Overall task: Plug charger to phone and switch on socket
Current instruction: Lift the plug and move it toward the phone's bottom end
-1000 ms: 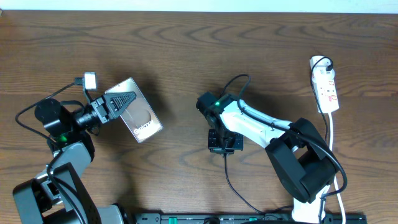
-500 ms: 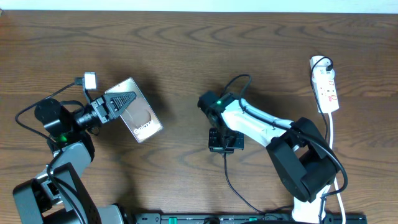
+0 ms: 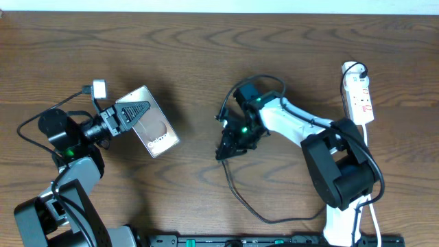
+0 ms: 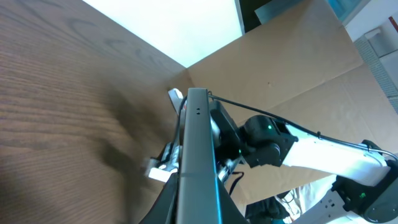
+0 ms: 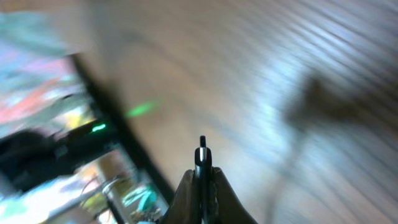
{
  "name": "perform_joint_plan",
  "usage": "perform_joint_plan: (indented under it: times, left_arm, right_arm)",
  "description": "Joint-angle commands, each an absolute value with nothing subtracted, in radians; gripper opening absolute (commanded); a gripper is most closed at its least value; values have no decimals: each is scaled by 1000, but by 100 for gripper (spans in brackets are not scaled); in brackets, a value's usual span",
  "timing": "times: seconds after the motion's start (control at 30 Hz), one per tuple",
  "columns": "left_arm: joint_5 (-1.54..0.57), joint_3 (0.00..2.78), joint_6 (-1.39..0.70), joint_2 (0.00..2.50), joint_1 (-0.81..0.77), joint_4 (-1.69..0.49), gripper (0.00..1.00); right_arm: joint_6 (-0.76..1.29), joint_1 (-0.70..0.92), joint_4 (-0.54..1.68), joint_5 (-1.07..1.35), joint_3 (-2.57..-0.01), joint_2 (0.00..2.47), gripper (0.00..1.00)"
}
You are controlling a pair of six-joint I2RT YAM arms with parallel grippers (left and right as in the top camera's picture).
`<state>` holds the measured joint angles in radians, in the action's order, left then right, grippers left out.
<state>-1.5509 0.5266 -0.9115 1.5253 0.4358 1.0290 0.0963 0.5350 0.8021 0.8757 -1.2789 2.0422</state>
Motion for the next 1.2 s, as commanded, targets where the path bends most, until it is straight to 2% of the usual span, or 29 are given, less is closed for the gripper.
perform_joint_plan:
  times: [0.0, 0.1, 0.27, 0.5, 0.67, 0.83, 1.17]
  left_arm:
    - [-1573, 527, -898, 1522, 440, 1037, 7]
    - [-1573, 527, -898, 1522, 440, 1037, 8]
    - [-1573, 527, -897, 1522, 440, 1037, 7]
    - [-1573, 527, -894, 1522, 440, 1037, 8]
    - [-1573, 527, -891, 1522, 440, 1037, 7]
    - [-1573, 527, -891, 1522, 440, 1037, 7]
    - [-1573, 527, -890, 1522, 440, 1037, 7]
  right_arm:
    - [-106, 505, 759, 1150, -1297, 2048, 1]
    - [-105, 501, 697, 1162, -1297, 2048, 1]
    - [10, 501, 617, 1165, -1297, 2048, 1]
    - [-156, 507, 569, 1326, -1297, 2048, 1]
    - [-247, 527, 557, 1340, -1297, 2048, 1]
    - [-451, 567, 554, 1425, -1295, 2048, 1]
    - [-450, 622, 475, 1494, -1295, 2048, 1]
